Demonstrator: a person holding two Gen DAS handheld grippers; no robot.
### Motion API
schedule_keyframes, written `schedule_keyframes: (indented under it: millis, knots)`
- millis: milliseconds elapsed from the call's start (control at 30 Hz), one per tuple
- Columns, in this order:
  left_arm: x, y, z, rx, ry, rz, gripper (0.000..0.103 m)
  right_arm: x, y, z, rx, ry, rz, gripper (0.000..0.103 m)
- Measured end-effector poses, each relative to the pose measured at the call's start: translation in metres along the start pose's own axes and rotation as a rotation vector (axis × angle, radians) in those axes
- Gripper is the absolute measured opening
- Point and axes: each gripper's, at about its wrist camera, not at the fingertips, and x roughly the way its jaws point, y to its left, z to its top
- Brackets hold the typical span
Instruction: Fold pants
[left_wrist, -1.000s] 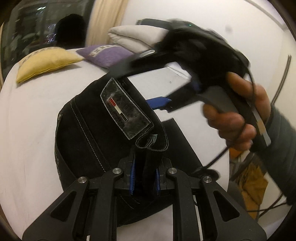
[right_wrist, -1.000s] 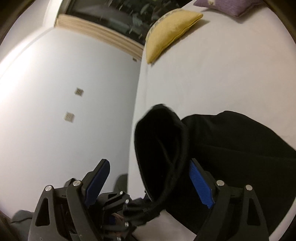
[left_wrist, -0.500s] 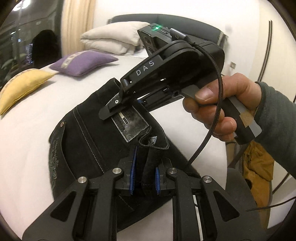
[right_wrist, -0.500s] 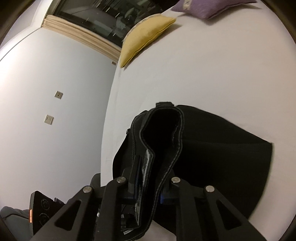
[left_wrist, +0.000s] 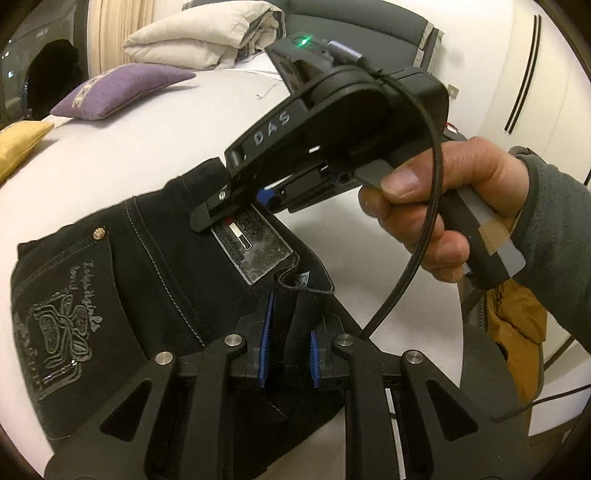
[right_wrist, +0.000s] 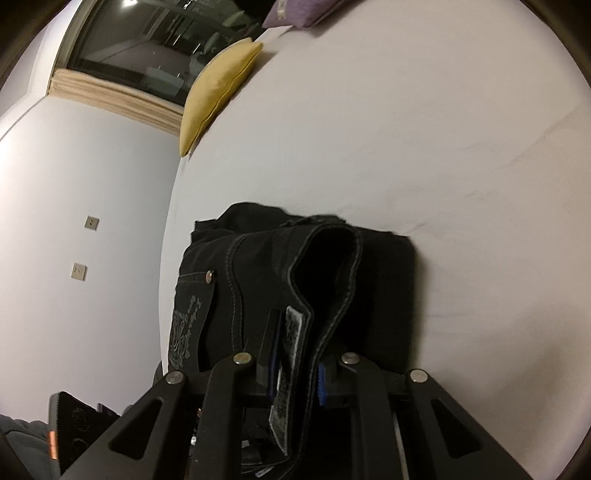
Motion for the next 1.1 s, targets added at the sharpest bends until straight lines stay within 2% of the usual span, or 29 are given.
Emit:
schedule_keyframes:
  millis: [133, 300, 333, 367, 400, 500, 567, 633, 667, 767, 800, 867, 967, 1033, 1067, 1100]
  knots:
    - [0.011, 0.004, -0.007, 0.009, 0.004, -0.003, 0.015, -0.003, -0.002, 0.000, -0.011, -0.015, -0.004, 0.015]
    - [0.031, 0.007, -0.014, 0.003, 0.008, -0.028, 0.025, 0.007, -0.016, -0.003, 0.009, -0.016, -0.004, 0.013]
    - [0.029, 0.009, -0.015, 0.002, 0.013, -0.039, 0.040, 0.007, -0.020, -0.004, 0.023, -0.022, 0.012, 0.011]
    - [0.025, 0.012, -0.014, -0.008, 0.026, -0.061, 0.062, 0.005, -0.023, -0.005, 0.032, -0.030, 0.026, 0.012]
    - [0.018, 0.016, -0.016, -0.021, 0.027, -0.083, 0.068, 0.004, -0.024, -0.005, 0.036, -0.037, 0.031, 0.012]
    - [-0.014, 0.022, -0.021, -0.039, -0.006, -0.103, 0.069, -0.005, -0.023, -0.007, 0.053, -0.054, 0.038, 0.021]
    - [-0.037, 0.034, -0.024, -0.065, -0.031, -0.098, 0.069, -0.016, -0.020, -0.008, 0.054, -0.082, 0.025, 0.033]
    - [-0.061, 0.052, -0.025, -0.089, -0.085, -0.069, 0.069, -0.030, -0.019, -0.009, 0.071, -0.118, -0.022, 0.038]
    - [-0.069, 0.062, -0.026, -0.105, -0.105, -0.049, 0.070, -0.042, -0.019, -0.010, 0.090, -0.146, -0.050, 0.046]
    - [-0.081, 0.101, -0.025, -0.173, -0.128, 0.006, 0.071, -0.073, -0.007, -0.018, 0.085, -0.216, -0.068, 0.048]
    - [-0.080, 0.114, -0.025, -0.202, -0.135, 0.019, 0.071, -0.079, 0.002, -0.021, 0.074, -0.236, -0.055, 0.049]
    - [-0.073, 0.133, -0.021, -0.255, -0.144, 0.021, 0.071, -0.089, 0.028, -0.034, 0.022, -0.271, 0.054, 0.049]
    - [-0.048, 0.150, -0.030, -0.314, -0.095, 0.010, 0.071, -0.073, 0.048, -0.060, -0.006, -0.271, 0.187, 0.049]
    - [-0.025, 0.159, -0.041, -0.316, -0.049, 0.040, 0.071, -0.045, 0.042, -0.078, 0.016, -0.212, 0.176, 0.049]
    - [-0.013, 0.157, -0.048, -0.298, -0.027, 0.067, 0.071, -0.023, 0.029, -0.089, 0.062, -0.160, 0.122, 0.049]
    - [-0.006, 0.153, -0.056, -0.276, -0.040, 0.080, 0.071, -0.008, 0.015, -0.098, 0.107, -0.121, 0.082, 0.044]
